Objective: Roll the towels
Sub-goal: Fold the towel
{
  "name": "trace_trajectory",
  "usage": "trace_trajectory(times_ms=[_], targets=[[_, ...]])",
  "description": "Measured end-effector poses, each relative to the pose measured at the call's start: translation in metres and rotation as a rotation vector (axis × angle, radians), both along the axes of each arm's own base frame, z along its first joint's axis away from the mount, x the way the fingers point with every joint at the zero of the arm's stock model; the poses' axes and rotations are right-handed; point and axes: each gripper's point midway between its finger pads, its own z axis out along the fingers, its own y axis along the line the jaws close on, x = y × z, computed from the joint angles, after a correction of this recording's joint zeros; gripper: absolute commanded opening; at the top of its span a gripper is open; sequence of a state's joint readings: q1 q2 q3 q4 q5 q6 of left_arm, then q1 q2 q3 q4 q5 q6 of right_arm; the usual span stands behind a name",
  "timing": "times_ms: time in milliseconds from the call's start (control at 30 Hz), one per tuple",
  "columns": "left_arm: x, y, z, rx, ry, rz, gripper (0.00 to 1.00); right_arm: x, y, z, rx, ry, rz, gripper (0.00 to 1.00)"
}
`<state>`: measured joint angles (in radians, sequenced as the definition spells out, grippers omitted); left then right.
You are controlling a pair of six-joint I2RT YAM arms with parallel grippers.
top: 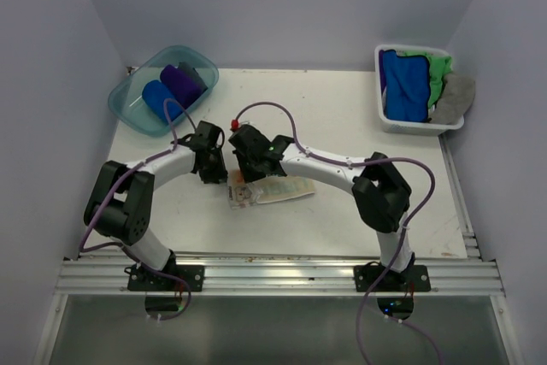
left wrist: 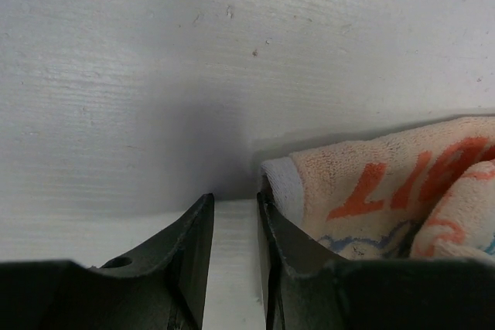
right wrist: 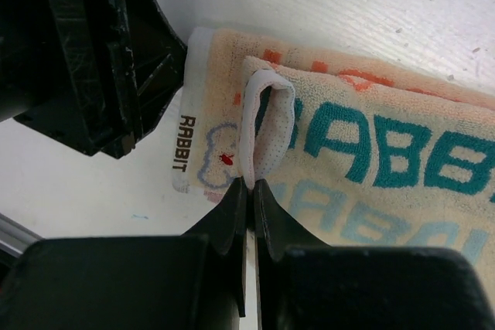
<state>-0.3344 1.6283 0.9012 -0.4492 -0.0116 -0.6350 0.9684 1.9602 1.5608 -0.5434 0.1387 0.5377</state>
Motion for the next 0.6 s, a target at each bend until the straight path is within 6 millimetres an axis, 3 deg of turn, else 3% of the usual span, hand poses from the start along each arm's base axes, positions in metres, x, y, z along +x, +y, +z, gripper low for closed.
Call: trace_trajectory(times_ms=[233, 267, 367, 533, 600], targets=[[0.002, -0.003, 0.0, -0.014, -0.006, -0.004, 0.32, 0.005, 0.008, -0.016, -0.018, 0.017, 0.001, 0.01], [0.002, -0.003, 0.0, -0.018, -0.008, -0.005, 0.32, 0.006, 0.011, -0.016, -0.016, 0.016, 0.001, 0.21], [0.003, -0.004, 0.0, -0.024, -0.009, -0.006, 0.32, 0.011, 0.021, -0.011, 0.009, 0.012, 0.003, 0.51], [0.002, 0.001, 0.002, -0.043, -0.001, 0.012, 0.34, 0.016, 0.019, 0.003, 0.017, -0.032, 0.004, 0.58], [0.0, 0.012, 0.005, -0.036, 0.013, 0.04, 0.35, 0.02, 0.007, 0.016, 0.019, -0.083, -0.016, 0.49]])
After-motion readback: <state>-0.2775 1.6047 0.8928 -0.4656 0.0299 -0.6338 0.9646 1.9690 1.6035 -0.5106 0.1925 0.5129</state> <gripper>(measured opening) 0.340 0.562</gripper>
